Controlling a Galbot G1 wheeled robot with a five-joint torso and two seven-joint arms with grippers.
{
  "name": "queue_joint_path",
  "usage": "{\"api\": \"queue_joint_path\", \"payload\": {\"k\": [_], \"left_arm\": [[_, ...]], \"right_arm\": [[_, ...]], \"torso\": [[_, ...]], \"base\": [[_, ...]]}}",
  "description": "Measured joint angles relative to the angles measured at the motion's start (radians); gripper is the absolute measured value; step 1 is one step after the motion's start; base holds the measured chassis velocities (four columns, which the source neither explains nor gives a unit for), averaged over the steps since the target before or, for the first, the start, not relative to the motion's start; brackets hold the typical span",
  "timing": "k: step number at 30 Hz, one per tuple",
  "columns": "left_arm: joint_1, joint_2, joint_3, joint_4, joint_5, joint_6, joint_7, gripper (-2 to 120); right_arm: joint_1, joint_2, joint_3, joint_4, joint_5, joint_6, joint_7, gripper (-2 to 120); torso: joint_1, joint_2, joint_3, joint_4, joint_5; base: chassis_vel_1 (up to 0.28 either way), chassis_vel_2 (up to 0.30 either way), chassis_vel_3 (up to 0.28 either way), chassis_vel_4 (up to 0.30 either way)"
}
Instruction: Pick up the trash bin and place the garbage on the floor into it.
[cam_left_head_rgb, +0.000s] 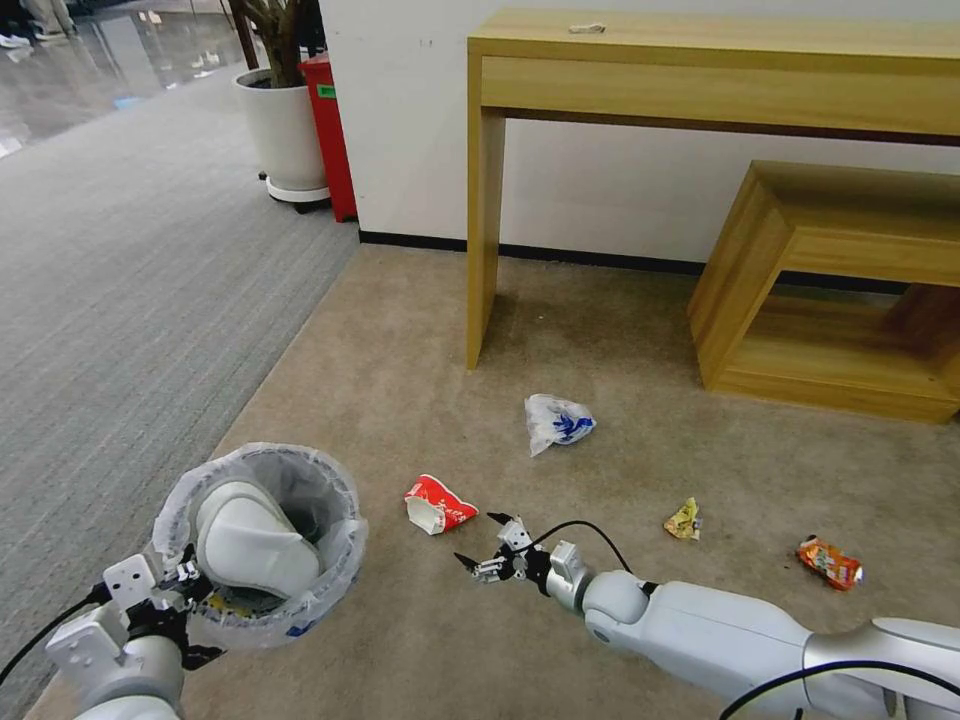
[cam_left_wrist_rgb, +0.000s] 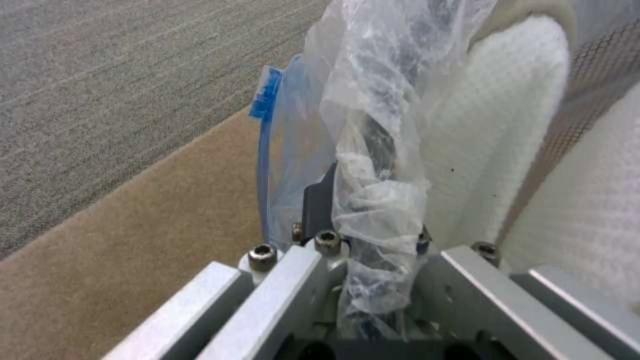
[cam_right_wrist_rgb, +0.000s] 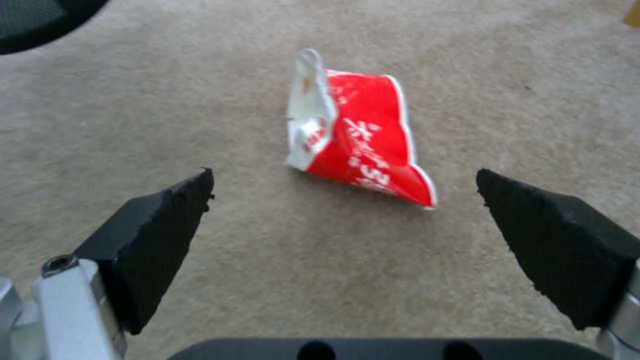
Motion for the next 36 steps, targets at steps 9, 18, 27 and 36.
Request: {"api": "queue_joint_path", "payload": {"k": [9,18,27,36], "left_arm": [[0.005,0.002,0.004,-0.004,0.001,-0.004,0.003,0],[0.01,0.005,0.006,-0.009,0.001,-0.008,0.007,0],[0.018,0.005,0.004,-0.021,0.001,-0.012,0.008,0],[0.025,0.003,0.003,-0.032,0.001,-0.013,0.009,0]], "right_arm": [[-0.001,0.03,0.031,-0.025,0.001,-0.046,0.009,100],[0.001,0.065,0.055,-0.033,0.001,-0.078,0.008,100],[0.008,0.093,0.055,-0.041,-0.001,-0.114,0.01,100],[0.02,0.088,0.05,-0.025,-0.01,-0.168,0.023,100]], "torso": [[0.0,0.0,0.0,0.0,0.0],[0.0,0.0,0.0,0.0,-0.0002],[0.0,0.0,0.0,0.0,-0.0002],[0.0,0.0,0.0,-0.0001,-0.0001]], "base": [[0.0,0.0,0.0,0.0],[0.0,0.0,0.0,0.0],[0.0,0.0,0.0,0.0],[0.0,0.0,0.0,0.0]]}}
